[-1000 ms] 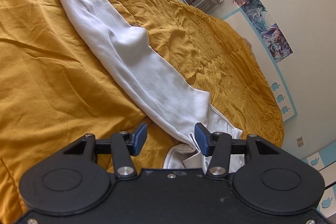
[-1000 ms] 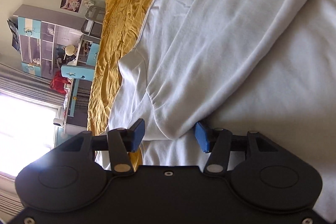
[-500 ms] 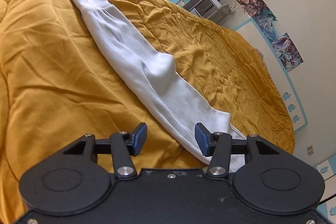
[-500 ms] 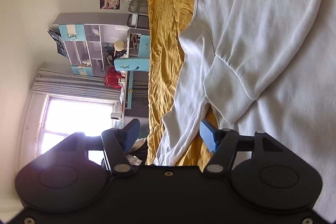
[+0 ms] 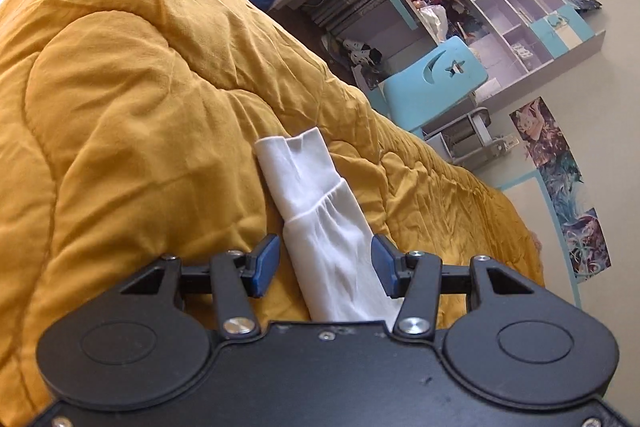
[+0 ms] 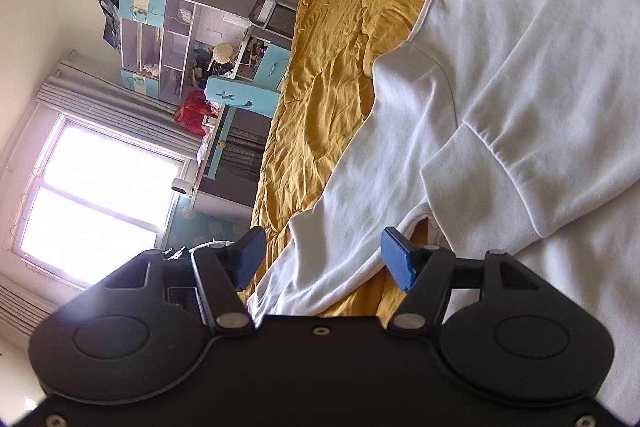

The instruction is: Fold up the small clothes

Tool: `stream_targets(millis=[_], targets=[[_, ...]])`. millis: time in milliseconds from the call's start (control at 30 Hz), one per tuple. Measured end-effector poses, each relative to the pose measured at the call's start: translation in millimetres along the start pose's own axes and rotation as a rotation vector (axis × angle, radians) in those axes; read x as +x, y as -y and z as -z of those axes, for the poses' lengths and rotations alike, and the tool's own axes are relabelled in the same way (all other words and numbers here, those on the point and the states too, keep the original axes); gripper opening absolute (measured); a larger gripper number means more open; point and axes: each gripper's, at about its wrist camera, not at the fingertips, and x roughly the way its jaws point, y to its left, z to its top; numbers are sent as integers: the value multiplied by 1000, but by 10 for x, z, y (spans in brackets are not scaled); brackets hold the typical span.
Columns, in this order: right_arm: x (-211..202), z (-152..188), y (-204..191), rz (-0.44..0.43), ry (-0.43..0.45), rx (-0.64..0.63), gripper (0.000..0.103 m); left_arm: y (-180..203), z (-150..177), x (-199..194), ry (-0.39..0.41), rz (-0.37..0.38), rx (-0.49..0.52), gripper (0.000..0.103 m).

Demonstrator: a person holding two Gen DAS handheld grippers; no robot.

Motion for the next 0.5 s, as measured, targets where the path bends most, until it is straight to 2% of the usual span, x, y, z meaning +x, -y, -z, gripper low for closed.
stream_targets(millis=[100,200,233,267,433,500], targets=[[21,21,62,13,-4,18,66,3,-65,152,23,-27,-33,52],[9,5,114,36,7,13,66,22,-87,223,40,-23,-27,44],[-10,-8,125,38,12,15,66,29,-90,225,39,-16,-19,27],[-30,-22,138,37,16,16,66,26,-93,228,36,-13,-13,6],[-173,-80,156,36,32,16,66,60,-82,179,59,21,26,5],[-299,-95,165,30,48,6,66,164,-88,109,79,61,53,5]])
